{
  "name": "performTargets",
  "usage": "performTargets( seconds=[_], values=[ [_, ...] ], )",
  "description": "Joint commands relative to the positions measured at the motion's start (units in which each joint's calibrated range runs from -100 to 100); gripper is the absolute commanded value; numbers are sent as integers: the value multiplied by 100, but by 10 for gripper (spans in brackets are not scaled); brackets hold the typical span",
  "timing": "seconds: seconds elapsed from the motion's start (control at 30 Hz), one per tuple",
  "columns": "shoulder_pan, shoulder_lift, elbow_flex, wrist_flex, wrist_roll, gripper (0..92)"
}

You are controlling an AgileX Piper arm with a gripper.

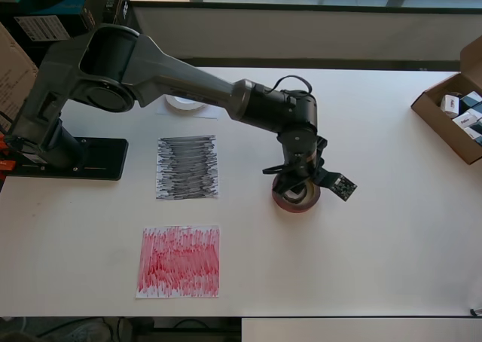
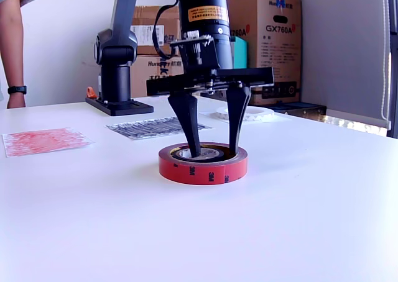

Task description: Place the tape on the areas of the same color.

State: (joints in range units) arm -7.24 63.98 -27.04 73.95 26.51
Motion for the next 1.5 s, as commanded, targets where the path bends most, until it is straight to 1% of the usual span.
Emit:
performTargets(
  seconds=[0.0, 0.37, 0.43, 0.63, 0.7, 0.77, 1.03, 1.1, 1.17, 1.27, 1.33, 1.4, 1.47],
  values=[
    [7, 29, -27, 42, 35, 526],
    [7, 48, -8, 42, 35, 518],
    [7, 48, -8, 42, 35, 471],
    [7, 48, 19, 42, 35, 223],
    [7, 48, 19, 42, 35, 173],
    [7, 48, 19, 42, 35, 153],
    [7, 48, 37, 42, 35, 154],
    [7, 48, 46, 42, 35, 169],
    [7, 57, 46, 42, 43, 238],
    [7, 57, 46, 42, 27, 404],
    [15, 57, 46, 42, 2, 491],
    [15, 57, 46, 42, -6, 532],
    [15, 57, 46, 42, -22, 523]
  ],
)
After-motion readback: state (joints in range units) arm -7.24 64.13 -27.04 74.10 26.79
